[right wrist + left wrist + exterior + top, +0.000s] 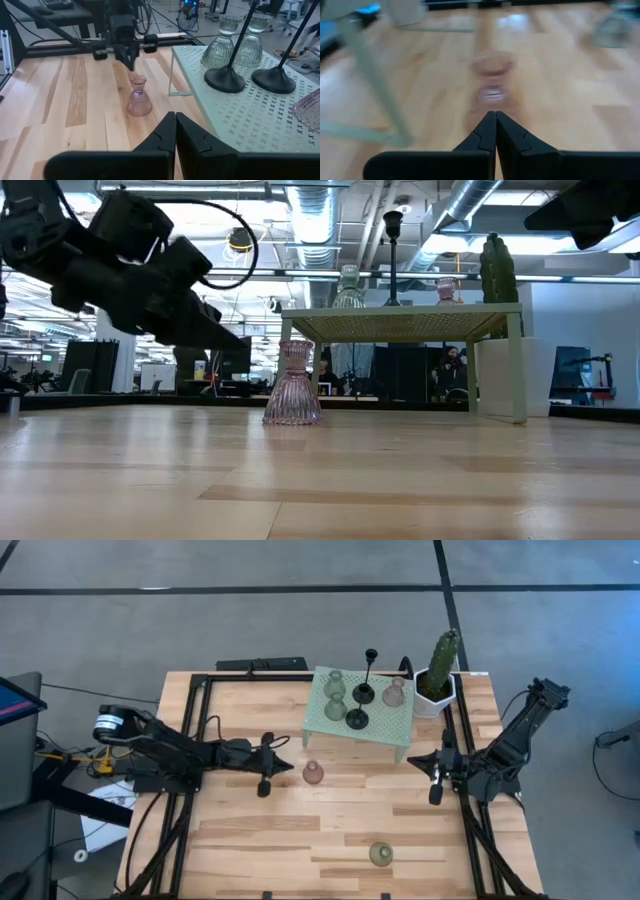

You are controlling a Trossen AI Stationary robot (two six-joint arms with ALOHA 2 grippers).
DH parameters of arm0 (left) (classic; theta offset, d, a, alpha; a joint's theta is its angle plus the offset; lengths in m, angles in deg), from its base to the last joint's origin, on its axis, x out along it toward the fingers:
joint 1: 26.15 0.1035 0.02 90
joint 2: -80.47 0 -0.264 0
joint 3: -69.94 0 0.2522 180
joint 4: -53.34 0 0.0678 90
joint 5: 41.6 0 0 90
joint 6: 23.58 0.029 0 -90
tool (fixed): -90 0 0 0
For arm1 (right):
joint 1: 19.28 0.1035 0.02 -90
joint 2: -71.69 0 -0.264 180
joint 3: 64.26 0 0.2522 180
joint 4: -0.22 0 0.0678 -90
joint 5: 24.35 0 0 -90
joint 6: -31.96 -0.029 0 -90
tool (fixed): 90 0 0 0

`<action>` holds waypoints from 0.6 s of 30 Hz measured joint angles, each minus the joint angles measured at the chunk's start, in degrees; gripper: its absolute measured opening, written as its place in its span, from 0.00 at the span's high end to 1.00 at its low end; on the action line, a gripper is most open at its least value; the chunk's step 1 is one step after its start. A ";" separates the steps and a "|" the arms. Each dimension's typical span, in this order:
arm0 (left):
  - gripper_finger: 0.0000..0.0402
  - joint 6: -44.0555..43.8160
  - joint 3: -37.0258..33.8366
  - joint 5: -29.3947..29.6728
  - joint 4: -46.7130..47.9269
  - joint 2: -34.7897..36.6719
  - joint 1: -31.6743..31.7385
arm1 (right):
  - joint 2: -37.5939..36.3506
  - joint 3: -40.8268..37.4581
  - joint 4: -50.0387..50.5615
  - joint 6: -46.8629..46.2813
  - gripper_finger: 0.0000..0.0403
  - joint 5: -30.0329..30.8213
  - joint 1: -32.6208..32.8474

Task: Pick & Place candle stick holders
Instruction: Put the pink glass candle holder on the shelf aligned with the other pink glass candle holder

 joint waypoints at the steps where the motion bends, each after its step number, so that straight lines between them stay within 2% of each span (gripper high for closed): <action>1: 0.99 -0.49 0.02 2.35 -1.33 -1.37 0.00 | 0.02 0.00 -0.34 -0.02 1.00 0.00 0.00; 3: 0.99 -1.13 0.02 6.46 -4.02 -4.29 0.02 | 0.00 0.00 -0.73 -0.08 1.00 -0.02 0.03; 5: 0.99 -1.46 0.02 8.05 -7.50 -7.26 0.02 | 0.02 0.00 -0.71 -0.09 1.00 -0.15 0.03; 10: 0.99 -4.96 2.64 7.29 -10.84 -14.78 0.00 | 0.00 0.00 -0.72 -0.09 1.00 -0.75 0.03; 13: 0.99 -5.37 5.32 7.26 -11.04 -18.59 0.00 | 0.02 0.00 -0.74 -0.14 1.00 -3.38 -0.01; 18: 0.99 -5.37 7.19 7.04 -11.29 -20.62 -0.04 | 1.45 0.00 -1.20 -5.41 1.00 -6.71 0.03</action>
